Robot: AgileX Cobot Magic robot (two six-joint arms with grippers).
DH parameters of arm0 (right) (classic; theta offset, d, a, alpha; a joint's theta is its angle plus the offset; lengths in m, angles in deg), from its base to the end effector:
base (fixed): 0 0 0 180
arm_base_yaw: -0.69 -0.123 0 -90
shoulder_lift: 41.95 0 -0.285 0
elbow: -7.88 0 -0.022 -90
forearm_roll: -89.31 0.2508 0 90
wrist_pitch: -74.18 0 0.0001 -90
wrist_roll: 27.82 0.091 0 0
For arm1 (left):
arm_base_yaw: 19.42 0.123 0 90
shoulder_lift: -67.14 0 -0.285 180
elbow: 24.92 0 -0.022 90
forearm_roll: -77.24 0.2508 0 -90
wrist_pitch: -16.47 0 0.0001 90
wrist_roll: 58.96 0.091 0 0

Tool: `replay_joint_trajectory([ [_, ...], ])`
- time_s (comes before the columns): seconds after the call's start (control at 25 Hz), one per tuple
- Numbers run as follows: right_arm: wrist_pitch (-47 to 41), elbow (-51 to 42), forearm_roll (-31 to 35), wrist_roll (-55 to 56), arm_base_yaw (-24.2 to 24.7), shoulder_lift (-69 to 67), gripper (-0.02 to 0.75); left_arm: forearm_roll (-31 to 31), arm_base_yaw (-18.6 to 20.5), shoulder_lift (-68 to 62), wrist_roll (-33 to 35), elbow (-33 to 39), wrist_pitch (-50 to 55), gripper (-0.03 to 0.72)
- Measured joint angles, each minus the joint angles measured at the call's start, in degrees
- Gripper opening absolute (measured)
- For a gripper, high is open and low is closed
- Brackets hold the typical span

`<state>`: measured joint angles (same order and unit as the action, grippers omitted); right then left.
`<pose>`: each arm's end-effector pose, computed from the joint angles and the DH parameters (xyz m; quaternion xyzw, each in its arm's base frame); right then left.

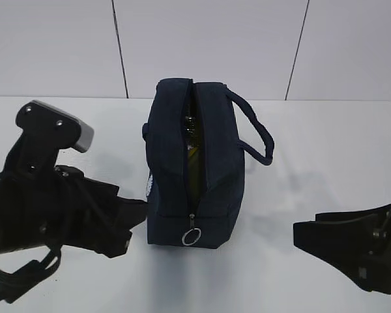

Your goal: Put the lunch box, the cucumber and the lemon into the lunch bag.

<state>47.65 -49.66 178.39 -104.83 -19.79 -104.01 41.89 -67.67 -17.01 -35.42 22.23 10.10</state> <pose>0.1411 0.0962 0.2293 -0.1769 0.8323 0.3267 0.4114 0.1689 -0.1806 0.2039 0.2660 0.8504 -0.2013 0.4068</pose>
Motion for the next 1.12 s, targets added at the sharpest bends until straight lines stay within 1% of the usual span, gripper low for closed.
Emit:
replay_joint_trajectory([
  [0.12,0.9,-0.4,3.8,-5.4,0.0,-2.2,0.388,-0.1,-0.4,-3.8,0.0,0.0,-5.0,0.404],
  [0.2,1.3,-0.4,6.6,-8.9,0.0,-4.7,0.388,-0.1,-0.4,-6.2,0.0,-0.6,-6.3,0.404],
  [0.32,1.1,-0.4,11.5,-14.5,0.0,-8.8,0.388,0.3,-0.4,-9.7,0.0,-3.7,-6.6,0.404],
  [0.4,0.4,-0.4,13.2,-17.0,0.0,-11.3,0.388,0.6,-0.4,-12.2,0.0,-6.4,-6.6,0.404],
  [0.6,-0.9,-0.4,14.2,-19.3,0.0,-15.7,0.388,2.3,-0.4,-16.9,0.0,-11.2,-5.8,0.403],
  [0.88,-2.6,-0.4,14.4,-22.9,0.0,-16.6,0.388,3.1,-0.4,-17.6,0.0,-11.4,-3.3,0.387],
  [1.0,-4.7,-0.4,14.4,-26.5,0.0,-16.6,0.388,5.8,-0.4,-17.6,0.0,-11.4,-1.6,0.386],
  [1.12,-5.5,-0.4,14.4,-28.8,0.0,-16.6,0.388,10.2,-0.5,-17.6,0.0,-11.4,0.0,0.384],
])
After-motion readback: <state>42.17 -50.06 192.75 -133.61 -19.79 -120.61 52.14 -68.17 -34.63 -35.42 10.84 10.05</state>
